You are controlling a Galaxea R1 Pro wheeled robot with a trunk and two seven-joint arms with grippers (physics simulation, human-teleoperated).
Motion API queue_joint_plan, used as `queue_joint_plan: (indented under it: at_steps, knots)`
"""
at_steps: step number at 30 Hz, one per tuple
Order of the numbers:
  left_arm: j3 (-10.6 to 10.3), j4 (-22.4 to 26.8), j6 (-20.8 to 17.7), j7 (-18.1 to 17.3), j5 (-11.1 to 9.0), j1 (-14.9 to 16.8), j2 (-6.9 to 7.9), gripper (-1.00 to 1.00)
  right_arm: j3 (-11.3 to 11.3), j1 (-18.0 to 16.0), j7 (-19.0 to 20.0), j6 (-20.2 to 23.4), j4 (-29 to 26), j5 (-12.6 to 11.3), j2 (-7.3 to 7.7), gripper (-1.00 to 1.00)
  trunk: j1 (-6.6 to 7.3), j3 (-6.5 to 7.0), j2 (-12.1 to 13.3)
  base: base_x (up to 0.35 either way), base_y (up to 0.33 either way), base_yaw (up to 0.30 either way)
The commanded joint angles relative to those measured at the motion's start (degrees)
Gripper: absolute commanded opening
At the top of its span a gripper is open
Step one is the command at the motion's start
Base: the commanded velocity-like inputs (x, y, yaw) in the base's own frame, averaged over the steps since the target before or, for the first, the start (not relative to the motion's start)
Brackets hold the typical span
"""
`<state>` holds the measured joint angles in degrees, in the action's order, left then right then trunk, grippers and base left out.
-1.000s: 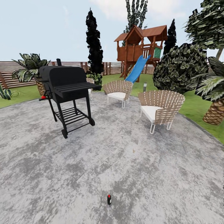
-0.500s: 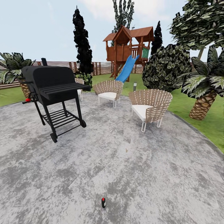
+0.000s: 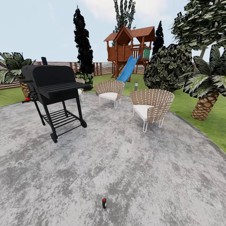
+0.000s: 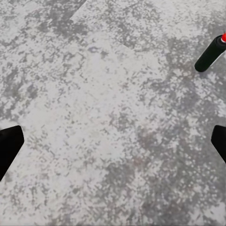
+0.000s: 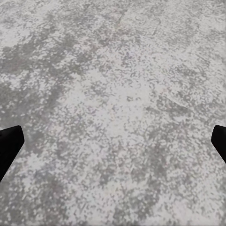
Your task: Pick up the pesticide atomizer in the garden and spray insectifuge to fully cover both potted plants in the garden.
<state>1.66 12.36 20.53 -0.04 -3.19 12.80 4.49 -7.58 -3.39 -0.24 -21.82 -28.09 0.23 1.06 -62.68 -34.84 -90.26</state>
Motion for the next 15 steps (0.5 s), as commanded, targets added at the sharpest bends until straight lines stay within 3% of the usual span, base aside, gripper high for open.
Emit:
queue_joint_plan:
  at_steps: [1, 15]
  knots:
    - [0.01, -0.05, 0.16, -0.05, -0.33, 0.03, 0.00, 1.00, -0.06, -0.04, -0.02, -0.17, 0.05, 0.03, -0.01, 1.00, -0.22, -0.24, -0.44, 0.000, 0.000, 0.000]
    - [0.01, -0.05, 0.12, -0.05, -0.33, 0.03, 0.00, 1.00, 0.02, -0.04, -0.02, -0.15, 0.09, 0.08, -0.03, 1.00, -3.30, -2.75, -6.06, 0.000, 0.000, 0.000]
